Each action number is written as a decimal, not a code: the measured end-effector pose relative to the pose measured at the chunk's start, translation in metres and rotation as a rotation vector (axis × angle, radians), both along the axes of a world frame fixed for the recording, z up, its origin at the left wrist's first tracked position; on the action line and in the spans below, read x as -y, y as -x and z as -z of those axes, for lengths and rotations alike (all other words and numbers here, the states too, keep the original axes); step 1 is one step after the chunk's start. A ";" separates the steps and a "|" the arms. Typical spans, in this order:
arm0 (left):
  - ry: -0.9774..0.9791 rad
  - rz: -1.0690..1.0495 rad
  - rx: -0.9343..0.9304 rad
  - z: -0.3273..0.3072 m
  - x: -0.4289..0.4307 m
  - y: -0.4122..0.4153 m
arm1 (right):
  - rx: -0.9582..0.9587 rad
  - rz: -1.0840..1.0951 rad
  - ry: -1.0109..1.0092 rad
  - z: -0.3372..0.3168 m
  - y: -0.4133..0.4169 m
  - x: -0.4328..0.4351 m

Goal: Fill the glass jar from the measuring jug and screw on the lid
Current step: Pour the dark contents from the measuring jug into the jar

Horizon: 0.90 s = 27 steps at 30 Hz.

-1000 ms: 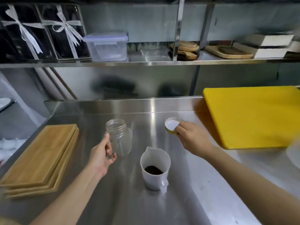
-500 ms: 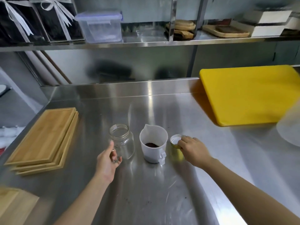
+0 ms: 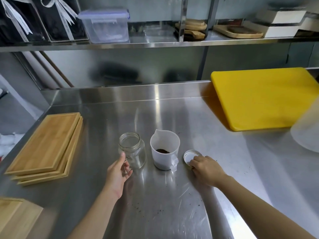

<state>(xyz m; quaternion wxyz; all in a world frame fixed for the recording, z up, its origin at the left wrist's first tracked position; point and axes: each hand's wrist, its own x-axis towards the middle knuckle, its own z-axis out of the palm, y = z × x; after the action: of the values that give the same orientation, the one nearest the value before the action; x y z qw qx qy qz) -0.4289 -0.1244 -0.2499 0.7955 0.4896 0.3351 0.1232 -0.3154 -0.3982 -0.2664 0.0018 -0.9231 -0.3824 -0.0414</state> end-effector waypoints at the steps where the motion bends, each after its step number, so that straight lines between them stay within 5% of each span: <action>1: -0.010 0.008 -0.006 0.000 -0.001 0.001 | -0.047 0.013 -0.020 -0.003 0.000 -0.001; 10: -0.088 0.053 -0.035 -0.001 -0.003 0.002 | -0.764 0.220 -0.486 -0.049 0.013 -0.032; 20: -0.150 0.063 -0.053 0.002 -0.003 0.001 | -0.720 0.435 -0.637 -0.038 0.037 -0.068; 27: -0.171 0.073 -0.054 0.003 -0.001 0.003 | -0.833 0.511 -1.110 -0.062 0.041 -0.069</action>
<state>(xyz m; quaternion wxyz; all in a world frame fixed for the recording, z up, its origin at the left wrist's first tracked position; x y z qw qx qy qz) -0.4317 -0.1229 -0.2533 0.7455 0.5707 0.3264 0.1090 -0.3562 -0.3291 -0.2043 0.6037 -0.7859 -0.0457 0.1258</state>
